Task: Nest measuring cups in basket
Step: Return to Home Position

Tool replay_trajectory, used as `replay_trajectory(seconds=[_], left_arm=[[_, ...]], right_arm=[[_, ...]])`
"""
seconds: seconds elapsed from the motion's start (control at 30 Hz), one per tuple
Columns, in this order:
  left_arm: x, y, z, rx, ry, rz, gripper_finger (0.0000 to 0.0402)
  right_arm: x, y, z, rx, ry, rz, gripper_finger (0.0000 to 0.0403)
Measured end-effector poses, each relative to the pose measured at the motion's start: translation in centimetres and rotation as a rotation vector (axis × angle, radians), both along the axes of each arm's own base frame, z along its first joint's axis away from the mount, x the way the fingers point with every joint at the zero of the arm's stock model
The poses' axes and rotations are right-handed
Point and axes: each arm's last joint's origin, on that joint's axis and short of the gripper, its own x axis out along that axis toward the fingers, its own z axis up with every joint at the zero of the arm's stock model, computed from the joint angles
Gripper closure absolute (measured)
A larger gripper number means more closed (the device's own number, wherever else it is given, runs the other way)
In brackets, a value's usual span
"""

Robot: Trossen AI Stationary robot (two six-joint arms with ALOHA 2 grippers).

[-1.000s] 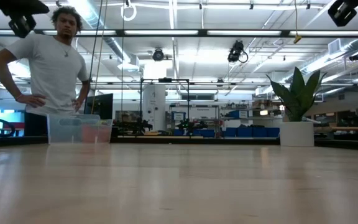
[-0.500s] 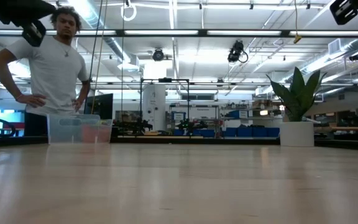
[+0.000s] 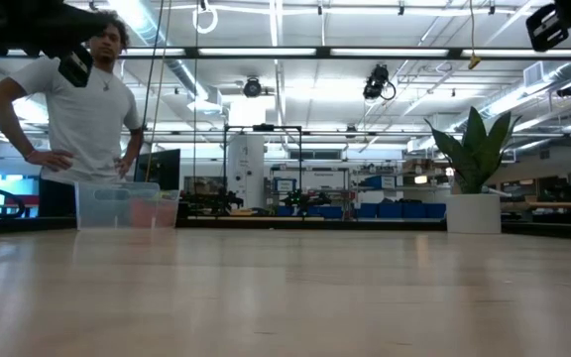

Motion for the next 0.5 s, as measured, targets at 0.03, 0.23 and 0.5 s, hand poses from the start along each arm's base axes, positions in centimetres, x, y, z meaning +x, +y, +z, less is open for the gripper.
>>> replay_trajectory(seconds=[0.03,0.23,0.5], left_arm=[[0.2,0.0,-0.3,0.011,0.0,-0.003,0.0391],[1.0,0.1,-1.5,0.019,-0.041,-0.019,0.0391],[2.1,0.3,-4.0,0.033,-0.078,-0.025,0.0391]], right_arm=[[0.2,0.1,-0.4,-0.003,0.001,0.003,0.0312],[2.1,0.6,-2.5,0.019,-0.035,0.04,0.0312],[5.0,1.3,-7.3,0.046,-0.056,0.037,0.0312]])
